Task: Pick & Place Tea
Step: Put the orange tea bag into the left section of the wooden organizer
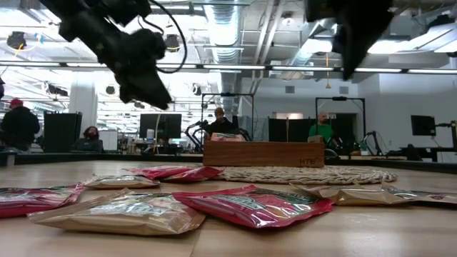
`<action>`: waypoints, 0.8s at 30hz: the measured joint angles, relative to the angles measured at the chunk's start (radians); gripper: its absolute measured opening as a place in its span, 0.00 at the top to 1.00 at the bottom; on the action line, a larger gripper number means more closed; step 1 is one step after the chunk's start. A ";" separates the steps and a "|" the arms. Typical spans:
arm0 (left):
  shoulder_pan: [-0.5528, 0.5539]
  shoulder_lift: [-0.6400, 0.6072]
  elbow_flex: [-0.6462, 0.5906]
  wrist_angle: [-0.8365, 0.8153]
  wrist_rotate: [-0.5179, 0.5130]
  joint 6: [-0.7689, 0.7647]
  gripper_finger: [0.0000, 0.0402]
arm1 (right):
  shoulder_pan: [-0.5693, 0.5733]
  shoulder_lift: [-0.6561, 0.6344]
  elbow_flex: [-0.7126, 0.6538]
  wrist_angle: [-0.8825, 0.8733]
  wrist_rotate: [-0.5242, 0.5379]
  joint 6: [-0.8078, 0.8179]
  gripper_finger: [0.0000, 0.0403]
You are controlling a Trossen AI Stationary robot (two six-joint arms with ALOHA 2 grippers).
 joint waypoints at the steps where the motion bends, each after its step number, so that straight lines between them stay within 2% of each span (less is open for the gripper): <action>1: -0.007 -0.018 0.000 -0.014 0.008 -0.008 0.63 | 0.001 0.000 0.000 -0.018 -0.053 0.041 0.68; 4: -0.030 -0.050 0.000 -0.007 0.039 -0.033 0.63 | 0.006 0.000 0.000 -0.055 -0.180 0.173 0.68; 11: -0.064 -0.077 0.000 -0.011 0.067 -0.036 0.63 | 0.072 0.000 -0.024 -0.079 -0.260 0.410 0.68; 17: -0.075 -0.077 0.000 -0.012 0.066 -0.036 0.63 | 0.175 0.000 -0.118 -0.013 -0.259 0.570 0.68; 24: -0.081 -0.076 0.000 -0.010 0.066 -0.041 0.63 | 0.246 0.000 -0.236 0.190 -0.220 0.660 0.68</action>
